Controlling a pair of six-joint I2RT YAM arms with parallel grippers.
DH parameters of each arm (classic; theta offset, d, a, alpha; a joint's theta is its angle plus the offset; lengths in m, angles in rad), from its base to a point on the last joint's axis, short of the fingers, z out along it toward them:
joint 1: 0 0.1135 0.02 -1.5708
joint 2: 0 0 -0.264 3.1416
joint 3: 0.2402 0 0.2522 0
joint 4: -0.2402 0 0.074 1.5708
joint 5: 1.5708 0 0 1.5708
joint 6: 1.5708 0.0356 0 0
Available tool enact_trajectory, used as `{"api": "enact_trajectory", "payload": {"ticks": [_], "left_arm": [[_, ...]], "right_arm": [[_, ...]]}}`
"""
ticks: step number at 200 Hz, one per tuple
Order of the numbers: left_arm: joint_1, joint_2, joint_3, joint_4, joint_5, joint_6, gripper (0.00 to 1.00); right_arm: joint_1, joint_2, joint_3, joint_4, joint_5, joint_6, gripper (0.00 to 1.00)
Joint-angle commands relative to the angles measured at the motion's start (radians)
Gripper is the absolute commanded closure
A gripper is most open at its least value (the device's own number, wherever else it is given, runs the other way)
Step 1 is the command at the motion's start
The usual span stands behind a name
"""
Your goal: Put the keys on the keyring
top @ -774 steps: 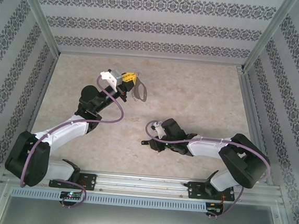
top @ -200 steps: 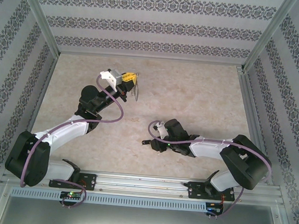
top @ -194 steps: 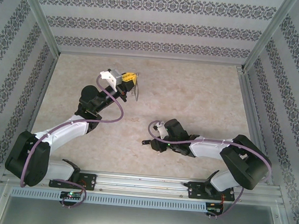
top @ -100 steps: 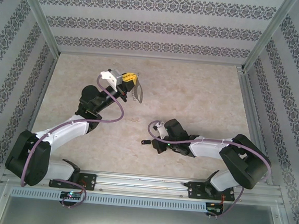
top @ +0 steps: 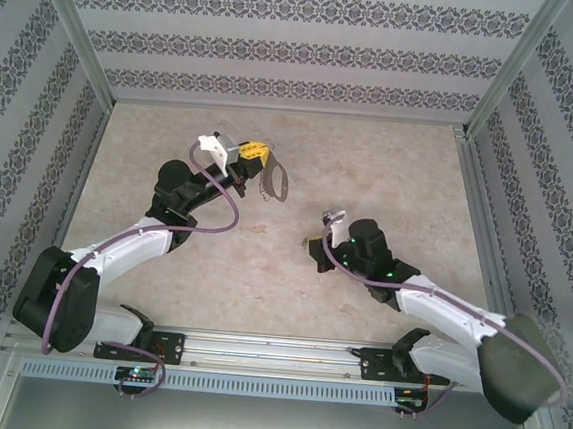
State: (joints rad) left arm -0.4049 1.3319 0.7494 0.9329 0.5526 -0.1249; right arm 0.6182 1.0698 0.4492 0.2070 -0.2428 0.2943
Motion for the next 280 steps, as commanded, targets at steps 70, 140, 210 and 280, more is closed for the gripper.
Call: {"api": "enact_trajectory", "payload": {"ticks": [70, 140, 210, 280], "left_arm": [[-0.005, 0.057, 0.138, -0.077, 0.337, -0.052, 1.0], [-0.014, 0.055, 0.133, -0.116, 0.348, -0.077, 1.0], [-0.06, 0.049, 0.155, -0.255, 0.306, -0.016, 1.0], [-0.104, 0.096, 0.189, -0.26, 0.285, -0.02, 1.0]], "right_arm": [[-0.148, -0.268, 0.081, -0.033, 0.047, -0.001, 1.0], [-0.169, -0.211, 0.183, 0.037, 0.005, -0.062, 1.0], [-0.166, -0.152, 0.243, 0.121, -0.083, -0.083, 1.0], [-0.14, -0.114, 0.261, 0.143, -0.121, -0.085, 1.0]]}}
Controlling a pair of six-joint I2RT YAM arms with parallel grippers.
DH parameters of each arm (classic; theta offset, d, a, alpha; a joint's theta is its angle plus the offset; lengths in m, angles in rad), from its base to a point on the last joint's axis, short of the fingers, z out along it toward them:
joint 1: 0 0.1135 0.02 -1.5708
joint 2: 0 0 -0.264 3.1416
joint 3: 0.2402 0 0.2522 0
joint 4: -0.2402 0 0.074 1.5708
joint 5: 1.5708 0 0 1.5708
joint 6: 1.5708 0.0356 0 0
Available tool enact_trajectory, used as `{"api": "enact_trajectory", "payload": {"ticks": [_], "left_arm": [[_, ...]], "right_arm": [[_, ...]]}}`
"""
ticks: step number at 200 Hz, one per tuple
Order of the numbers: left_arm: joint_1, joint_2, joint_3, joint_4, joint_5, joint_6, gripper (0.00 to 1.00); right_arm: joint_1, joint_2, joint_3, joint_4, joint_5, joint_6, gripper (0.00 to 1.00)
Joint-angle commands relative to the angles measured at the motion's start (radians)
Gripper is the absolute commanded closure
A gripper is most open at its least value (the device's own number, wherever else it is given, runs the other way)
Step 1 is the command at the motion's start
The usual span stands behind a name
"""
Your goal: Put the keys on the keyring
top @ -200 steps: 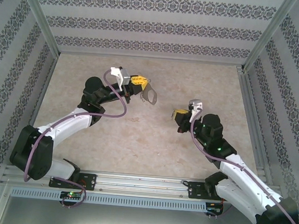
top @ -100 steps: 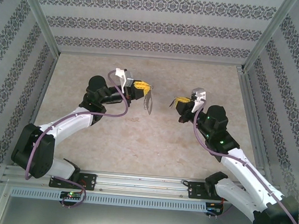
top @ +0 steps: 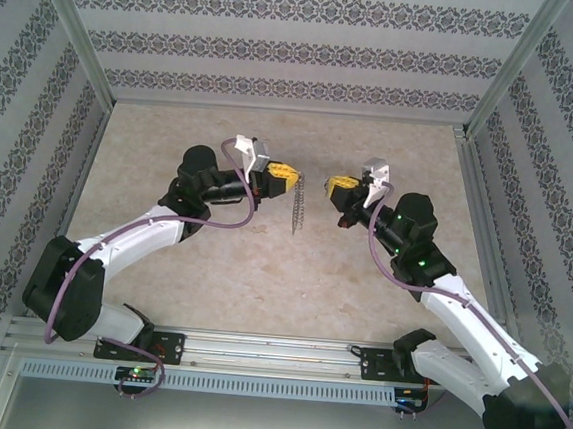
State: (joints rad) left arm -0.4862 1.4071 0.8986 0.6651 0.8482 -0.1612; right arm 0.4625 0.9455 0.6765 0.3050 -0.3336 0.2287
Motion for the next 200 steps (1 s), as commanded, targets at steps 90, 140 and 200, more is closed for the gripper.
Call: {"api": "enact_trajectory", "payload": {"ticks": [90, 140, 200], "left_arm": [[-0.051, 0.054, 0.059, 0.0, -0.021, 0.024, 1.0], [-0.058, 0.061, 0.066, -0.006, -0.025, 0.031, 1.0], [-0.065, 0.057, 0.065, -0.012, -0.025, 0.038, 1.0]], "right_arm": [[0.076, 0.037, 0.055, 0.052, -0.03, -0.05, 1.0], [0.094, 0.055, 0.069, 0.052, -0.031, -0.06, 1.0], [0.096, 0.077, 0.074, 0.049, -0.016, -0.068, 1.0]]}}
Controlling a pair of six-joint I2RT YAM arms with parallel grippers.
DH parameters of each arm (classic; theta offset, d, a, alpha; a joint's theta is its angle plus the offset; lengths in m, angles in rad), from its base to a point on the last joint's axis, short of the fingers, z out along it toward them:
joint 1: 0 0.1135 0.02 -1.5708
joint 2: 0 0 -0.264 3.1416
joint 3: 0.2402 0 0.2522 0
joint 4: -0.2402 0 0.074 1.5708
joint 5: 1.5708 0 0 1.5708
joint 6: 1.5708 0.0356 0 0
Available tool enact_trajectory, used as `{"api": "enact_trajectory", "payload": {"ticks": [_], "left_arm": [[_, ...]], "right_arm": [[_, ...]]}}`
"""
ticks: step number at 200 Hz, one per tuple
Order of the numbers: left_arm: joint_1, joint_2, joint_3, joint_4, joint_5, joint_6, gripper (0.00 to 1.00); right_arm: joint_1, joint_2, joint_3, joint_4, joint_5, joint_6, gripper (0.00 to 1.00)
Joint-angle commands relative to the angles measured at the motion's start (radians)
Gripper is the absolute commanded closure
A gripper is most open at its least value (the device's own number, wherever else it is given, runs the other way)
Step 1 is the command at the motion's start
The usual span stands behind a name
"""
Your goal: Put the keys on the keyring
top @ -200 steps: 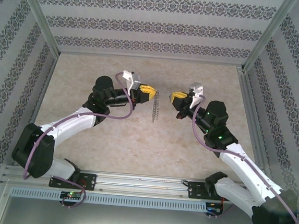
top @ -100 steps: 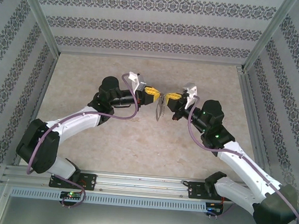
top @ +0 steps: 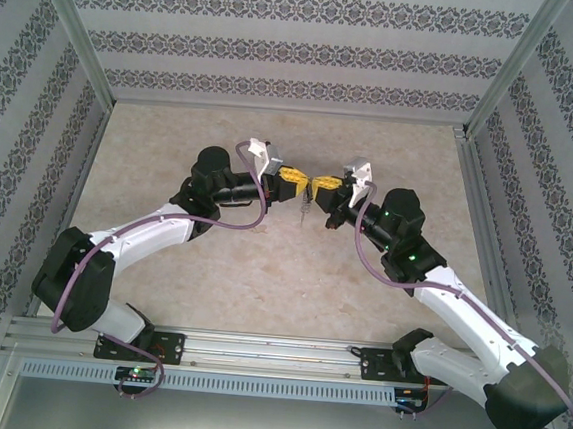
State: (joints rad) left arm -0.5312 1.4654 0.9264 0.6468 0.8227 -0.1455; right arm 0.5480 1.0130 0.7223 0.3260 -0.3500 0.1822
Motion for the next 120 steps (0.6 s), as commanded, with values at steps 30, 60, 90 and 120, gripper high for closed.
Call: {"api": "enact_trajectory", "payload": {"ticks": [30, 60, 90, 120], "left_arm": [[-0.021, -0.008, 0.032, 0.01, 0.006, 0.026, 1.0], [-0.022, -0.014, 0.027, 0.016, 0.004, 0.027, 1.0], [-0.021, -0.021, 0.023, 0.022, 0.001, 0.029, 1.0], [-0.022, -0.022, 0.022, 0.028, 0.001, 0.027, 1.0]], "right_arm": [[0.0, 0.016, 0.023, 0.026, 0.019, -0.019, 1.0], [-0.016, 0.016, 0.016, 0.019, 0.022, -0.018, 1.0], [-0.038, 0.012, 0.0, 0.013, 0.02, -0.013, 1.0], [-0.054, 0.007, -0.013, 0.012, 0.019, -0.005, 1.0]]}}
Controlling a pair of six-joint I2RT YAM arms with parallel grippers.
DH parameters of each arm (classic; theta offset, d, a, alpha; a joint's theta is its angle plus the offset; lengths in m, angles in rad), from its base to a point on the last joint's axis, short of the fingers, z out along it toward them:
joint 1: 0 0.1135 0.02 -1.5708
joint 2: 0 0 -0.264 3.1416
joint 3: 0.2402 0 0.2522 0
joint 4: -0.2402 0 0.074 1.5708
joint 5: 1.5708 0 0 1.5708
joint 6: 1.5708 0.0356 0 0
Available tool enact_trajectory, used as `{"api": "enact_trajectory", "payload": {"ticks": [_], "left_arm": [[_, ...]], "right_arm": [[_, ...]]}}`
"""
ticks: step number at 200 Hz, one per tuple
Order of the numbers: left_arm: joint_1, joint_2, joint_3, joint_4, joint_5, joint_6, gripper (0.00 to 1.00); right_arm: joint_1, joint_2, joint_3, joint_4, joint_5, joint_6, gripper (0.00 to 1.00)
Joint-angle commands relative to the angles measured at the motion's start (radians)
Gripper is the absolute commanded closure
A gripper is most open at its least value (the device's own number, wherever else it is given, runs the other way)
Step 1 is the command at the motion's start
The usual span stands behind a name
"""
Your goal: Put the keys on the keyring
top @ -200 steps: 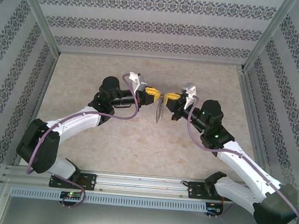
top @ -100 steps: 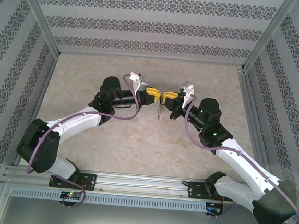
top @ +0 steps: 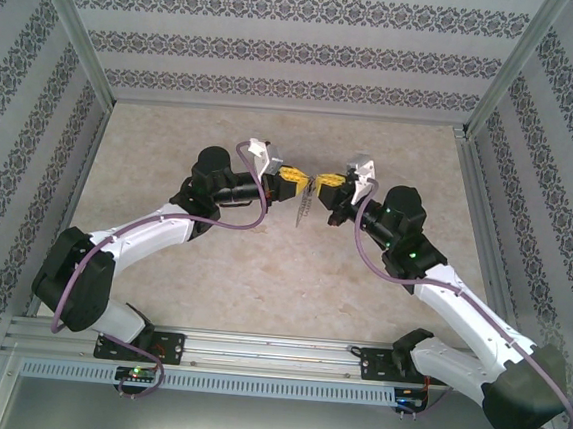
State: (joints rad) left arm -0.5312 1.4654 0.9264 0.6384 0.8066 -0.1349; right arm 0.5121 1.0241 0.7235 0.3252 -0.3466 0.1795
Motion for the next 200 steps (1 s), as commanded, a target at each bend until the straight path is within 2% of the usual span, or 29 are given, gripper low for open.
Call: {"api": "enact_trajectory", "payload": {"ticks": [1, 106, 200], "left_arm": [[-0.022, -0.022, 0.021, 0.036, 0.017, 0.017, 1.0], [-0.022, -0.023, 0.01, 0.086, 0.007, 0.006, 1.0], [-0.023, -0.038, -0.007, 0.106, -0.007, 0.011, 1.0]], "right_arm": [[-0.02, -0.004, -0.014, 0.013, 0.015, -0.001, 1.0], [-0.034, 0.034, -0.016, -0.012, -0.12, 0.029, 1.0], [-0.078, 0.027, -0.044, -0.003, -0.138, 0.064, 1.0]]}}
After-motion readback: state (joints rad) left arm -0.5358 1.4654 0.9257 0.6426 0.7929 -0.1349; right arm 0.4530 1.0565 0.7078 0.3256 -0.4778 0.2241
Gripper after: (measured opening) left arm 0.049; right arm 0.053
